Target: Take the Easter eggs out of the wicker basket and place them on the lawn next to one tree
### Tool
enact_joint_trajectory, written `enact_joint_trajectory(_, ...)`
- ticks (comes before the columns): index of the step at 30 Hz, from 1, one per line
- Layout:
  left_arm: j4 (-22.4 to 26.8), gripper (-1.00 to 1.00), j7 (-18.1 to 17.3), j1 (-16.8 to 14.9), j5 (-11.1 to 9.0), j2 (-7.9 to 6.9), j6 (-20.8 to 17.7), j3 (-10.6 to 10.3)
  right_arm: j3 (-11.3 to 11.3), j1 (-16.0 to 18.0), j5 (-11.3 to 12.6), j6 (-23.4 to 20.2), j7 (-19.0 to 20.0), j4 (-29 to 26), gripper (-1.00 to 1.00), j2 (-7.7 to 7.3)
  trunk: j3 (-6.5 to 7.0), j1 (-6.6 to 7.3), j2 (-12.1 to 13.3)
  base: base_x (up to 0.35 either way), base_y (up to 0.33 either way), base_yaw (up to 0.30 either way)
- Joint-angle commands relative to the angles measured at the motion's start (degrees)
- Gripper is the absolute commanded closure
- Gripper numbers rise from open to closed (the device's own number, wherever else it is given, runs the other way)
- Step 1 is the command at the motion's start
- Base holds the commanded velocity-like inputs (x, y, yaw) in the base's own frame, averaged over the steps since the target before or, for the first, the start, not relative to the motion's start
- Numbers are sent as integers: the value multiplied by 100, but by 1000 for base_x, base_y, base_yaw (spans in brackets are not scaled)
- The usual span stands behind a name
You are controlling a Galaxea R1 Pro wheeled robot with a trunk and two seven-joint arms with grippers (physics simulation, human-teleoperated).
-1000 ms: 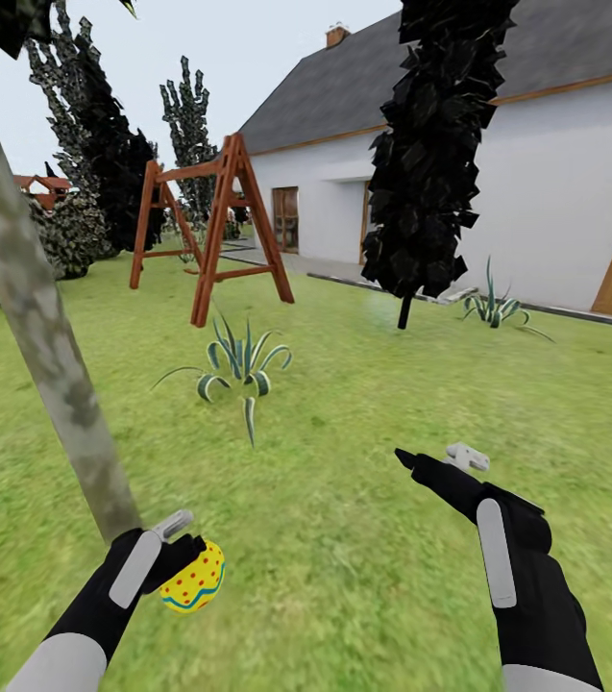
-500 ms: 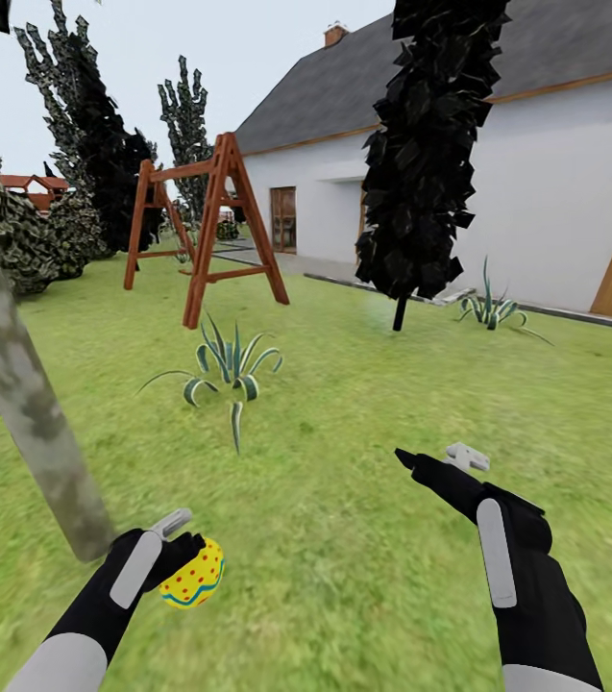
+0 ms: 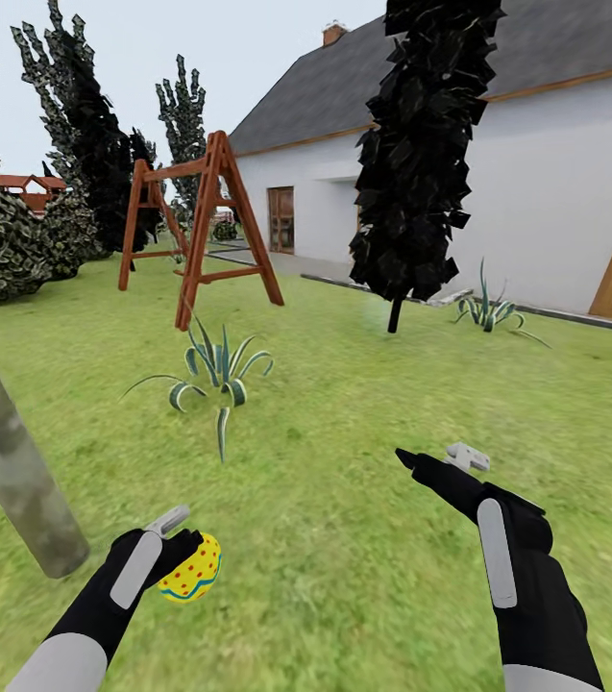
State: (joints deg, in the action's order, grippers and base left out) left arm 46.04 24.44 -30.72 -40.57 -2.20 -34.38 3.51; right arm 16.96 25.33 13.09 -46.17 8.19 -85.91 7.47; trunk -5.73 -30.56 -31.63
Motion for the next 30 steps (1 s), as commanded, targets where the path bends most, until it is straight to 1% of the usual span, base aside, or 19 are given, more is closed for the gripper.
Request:
enact_joint_trajectory(1,10,100,52,-5,-57,3,-15,-1,20,7,-31,-31,50,-5,-100,6,-12,-4,-10,197,-261,0)
enact_joint_trajectory(3,10,100,52,-5,-56,6,-13,-8,21,7,-30,-29,51,-5,-100,6,-12,-4,-10,198,-261,0)
enact_joint_trajectory(6,10,100,52,-5,-62,2,-11,-86,19,7,-27,-31,51,-5,-100,7,-12,-4,-10,198,-261,0)
enact_joint_trajectory(10,10,100,52,-5,-67,3,-8,-115,19,7,-26,-29,51,-10,-100,6,-12,-4,-10,198,-262,12)
enact_joint_trajectory(17,10,100,52,-5,-73,1,-6,-122,15,7,-26,-31,51,-12,-100,9,-12,-4,-10,200,-261,132)
enact_joint_trajectory(25,10,100,52,-5,-73,5,1,-123,17,7,-27,-30,51,-14,-100,9,-12,-4,-10,242,-231,36)
enact_joint_trajectory(30,10,100,52,-5,-73,6,1,-123,12,7,-27,-32,51,-14,-100,9,-12,-4,-10,265,-199,165)
